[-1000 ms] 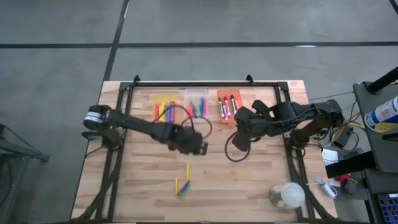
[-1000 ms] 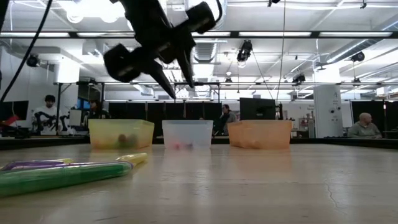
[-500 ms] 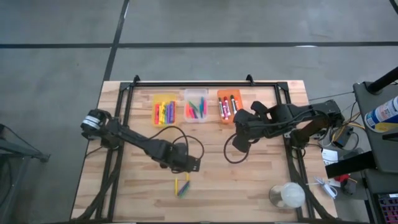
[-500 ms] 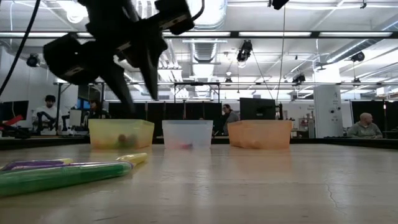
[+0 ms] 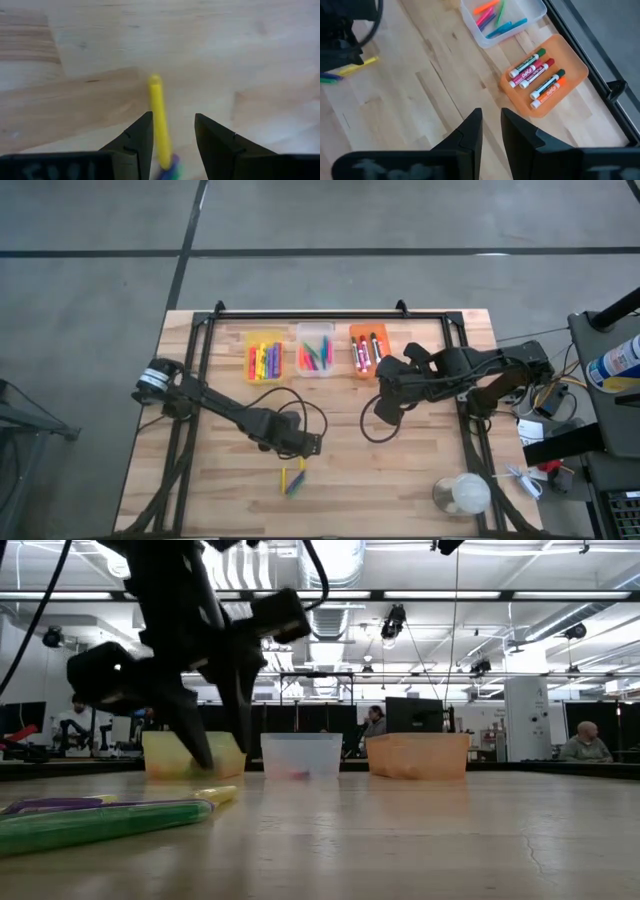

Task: Pick & Place Markers
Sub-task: Put the top yellow pen into the white bin

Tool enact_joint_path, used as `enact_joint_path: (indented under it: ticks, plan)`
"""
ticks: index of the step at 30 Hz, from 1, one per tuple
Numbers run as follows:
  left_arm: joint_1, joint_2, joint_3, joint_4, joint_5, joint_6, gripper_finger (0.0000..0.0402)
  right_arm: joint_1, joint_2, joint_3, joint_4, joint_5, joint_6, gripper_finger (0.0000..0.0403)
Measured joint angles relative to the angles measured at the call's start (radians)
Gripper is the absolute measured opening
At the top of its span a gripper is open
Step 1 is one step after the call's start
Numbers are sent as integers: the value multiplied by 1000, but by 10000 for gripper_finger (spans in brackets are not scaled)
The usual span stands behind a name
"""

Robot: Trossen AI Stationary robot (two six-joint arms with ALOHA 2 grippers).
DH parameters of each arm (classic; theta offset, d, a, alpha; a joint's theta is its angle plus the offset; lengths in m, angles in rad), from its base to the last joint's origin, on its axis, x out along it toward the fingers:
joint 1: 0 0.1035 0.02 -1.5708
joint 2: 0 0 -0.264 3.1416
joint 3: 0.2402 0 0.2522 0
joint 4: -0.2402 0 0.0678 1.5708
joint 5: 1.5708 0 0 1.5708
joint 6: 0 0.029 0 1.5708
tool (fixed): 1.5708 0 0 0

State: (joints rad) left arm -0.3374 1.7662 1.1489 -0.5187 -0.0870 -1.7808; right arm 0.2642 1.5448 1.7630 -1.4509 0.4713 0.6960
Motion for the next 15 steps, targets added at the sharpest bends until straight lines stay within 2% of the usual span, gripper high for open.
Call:
enact_joint_path:
  ticks: [15]
  plan:
    - [7,99,12,-7,22,58,137,0,0,0,7,1,0,61]
